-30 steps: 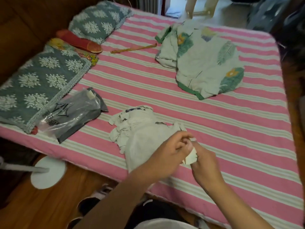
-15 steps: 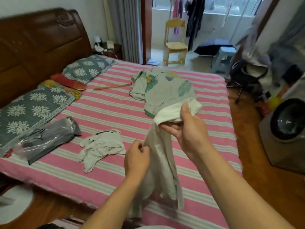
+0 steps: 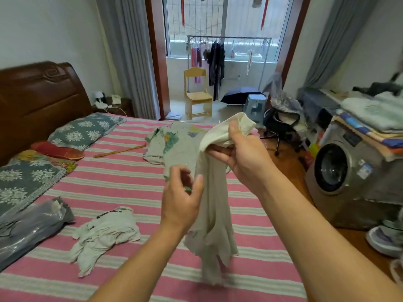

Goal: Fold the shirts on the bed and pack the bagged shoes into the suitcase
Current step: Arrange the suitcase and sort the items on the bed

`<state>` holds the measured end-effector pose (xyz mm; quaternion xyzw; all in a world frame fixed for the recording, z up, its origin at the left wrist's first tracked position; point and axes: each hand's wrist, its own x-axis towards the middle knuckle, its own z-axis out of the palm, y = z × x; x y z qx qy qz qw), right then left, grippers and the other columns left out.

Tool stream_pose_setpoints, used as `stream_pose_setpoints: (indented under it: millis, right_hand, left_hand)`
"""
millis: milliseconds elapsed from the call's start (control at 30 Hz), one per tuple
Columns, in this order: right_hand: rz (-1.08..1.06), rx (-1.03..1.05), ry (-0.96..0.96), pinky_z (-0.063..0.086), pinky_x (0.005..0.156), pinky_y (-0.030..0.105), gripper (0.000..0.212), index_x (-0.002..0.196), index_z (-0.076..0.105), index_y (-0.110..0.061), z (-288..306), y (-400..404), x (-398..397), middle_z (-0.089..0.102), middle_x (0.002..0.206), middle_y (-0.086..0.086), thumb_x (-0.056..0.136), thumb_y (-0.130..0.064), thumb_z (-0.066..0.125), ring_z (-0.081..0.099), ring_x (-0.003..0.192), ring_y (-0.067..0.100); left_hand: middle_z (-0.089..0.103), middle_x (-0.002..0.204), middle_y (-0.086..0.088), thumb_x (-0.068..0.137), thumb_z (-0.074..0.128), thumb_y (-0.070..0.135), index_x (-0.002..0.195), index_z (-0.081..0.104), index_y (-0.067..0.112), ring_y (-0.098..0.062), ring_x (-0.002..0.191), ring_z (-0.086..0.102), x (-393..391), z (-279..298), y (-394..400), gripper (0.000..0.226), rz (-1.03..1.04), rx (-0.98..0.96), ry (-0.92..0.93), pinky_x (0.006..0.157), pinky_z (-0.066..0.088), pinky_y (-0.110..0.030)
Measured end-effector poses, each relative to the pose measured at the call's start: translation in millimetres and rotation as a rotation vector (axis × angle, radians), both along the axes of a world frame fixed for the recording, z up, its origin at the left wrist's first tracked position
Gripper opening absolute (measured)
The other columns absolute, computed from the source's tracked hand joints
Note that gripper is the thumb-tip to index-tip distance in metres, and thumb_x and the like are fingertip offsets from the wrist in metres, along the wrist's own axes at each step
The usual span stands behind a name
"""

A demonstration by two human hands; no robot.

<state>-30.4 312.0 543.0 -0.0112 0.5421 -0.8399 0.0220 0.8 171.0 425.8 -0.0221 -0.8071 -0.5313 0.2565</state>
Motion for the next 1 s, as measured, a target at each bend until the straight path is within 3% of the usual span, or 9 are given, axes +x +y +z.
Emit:
stream_pose_setpoints:
  millis: [100,233,400,500,667,767,833,933,1000]
  right_hand:
    - [-0.003,0.011,0.026,0.061,0.086,0.042,0.036,0.108,0.061,-0.002,4.9,6.0,4.5,0.076,0.095,0.015,0.106,-0.032,0.043,0.074,0.098,0.028]
    - [-0.134,0.121,0.050,0.061,0.086,0.039,0.043,0.115,0.064,0.001,2.4,33.4,0.9,0.073,0.107,0.019,0.106,-0.036,0.043,0.073,0.099,0.026]
    - [-0.393,0.250,-0.023,0.060,0.083,0.029,0.042,0.128,0.057,-0.003,-17.2,75.4,-25.8,0.068,0.112,0.011,0.105,-0.038,0.049,0.070,0.101,0.021]
    - [-0.424,0.311,-0.019,0.056,0.081,0.028,0.027,0.114,0.059,-0.017,-20.4,89.8,-35.0,0.068,0.109,0.005,0.104,-0.040,0.050,0.069,0.098,0.018]
    - [-0.436,0.359,-0.035,0.056,0.084,0.033,0.028,0.120,0.059,-0.019,-22.7,104.3,-44.5,0.066,0.108,0.002,0.104,-0.039,0.050,0.066,0.099,0.021]
    - [-0.407,0.482,-0.079,0.051,0.078,0.032,0.032,0.126,0.060,-0.016,-47.9,118.8,-48.7,0.062,0.111,0.005,0.103,-0.036,0.053,0.061,0.098,0.022]
    - [-0.374,0.621,-0.137,0.043,0.072,0.034,0.027,0.113,0.068,-0.012,-74.2,129.4,-50.4,0.063,0.101,0.007,0.099,-0.034,0.060,0.054,0.085,0.021]
    - [-0.293,0.817,-0.196,0.036,0.062,0.032,0.012,0.088,0.072,-0.012,-105.0,138.3,-48.4,0.063,0.083,0.009,0.093,-0.022,0.070,0.048,0.070,0.020]
    - [-0.296,1.005,-0.210,0.036,0.059,0.032,0.017,0.082,0.071,-0.010,-116.4,143.2,-48.3,0.066,0.081,0.009,0.092,-0.024,0.072,0.049,0.066,0.020]
  left_hand:
    - [0.055,0.113,0.010,0.086,0.068,0.036,0.119,0.043,0.035,-0.011,0.095,0.058,-11.4,-26.0,20.0,0.041,0.007,-0.178,-0.172,0.070,0.053,-0.037]
    - [0.063,0.082,0.004,0.088,0.053,0.004,0.089,0.058,0.024,-0.030,0.083,0.062,-61.2,-36.5,-11.4,0.021,0.062,-0.094,-0.426,0.068,0.050,-0.041]
    - [0.067,0.093,-0.005,0.089,0.047,-0.009,0.095,0.070,0.016,-0.028,0.092,0.060,-105.6,-2.9,-71.0,0.034,0.041,-0.251,-0.294,0.071,0.043,-0.035]
    - [0.064,0.093,-0.003,0.098,0.045,-0.003,0.095,0.064,0.019,-0.018,0.084,0.056,-117.2,26.5,-87.0,0.029,-0.084,-0.304,-0.237,0.067,0.042,-0.032]
    - [0.058,0.084,0.000,0.101,0.056,0.030,0.090,0.049,0.023,-0.026,0.078,0.054,-112.9,43.3,-97.7,0.015,-0.212,-0.804,-0.130,0.061,0.036,-0.037]
    - [0.067,0.086,0.003,0.087,0.072,0.053,0.096,0.061,0.023,-0.019,0.079,0.063,-98.8,32.7,-107.6,0.034,-0.546,-0.852,-0.414,0.069,0.050,-0.034]
    - [0.074,0.089,0.010,0.083,0.079,0.041,0.099,0.068,0.028,-0.009,0.080,0.069,-87.6,18.7,-113.0,0.023,-0.710,-0.868,-0.693,0.073,0.055,-0.026]
    - [0.070,0.089,0.015,0.086,0.077,0.036,0.091,0.067,0.029,-0.008,0.082,0.066,-78.4,-6.0,-122.3,0.013,-0.720,-1.073,-0.900,0.073,0.049,-0.021]
    - [0.071,0.088,0.011,0.086,0.075,0.034,0.090,0.068,0.024,-0.007,0.077,0.066,-78.1,-18.2,-129.2,0.013,-0.654,-0.989,-0.921,0.070,0.050,-0.024]
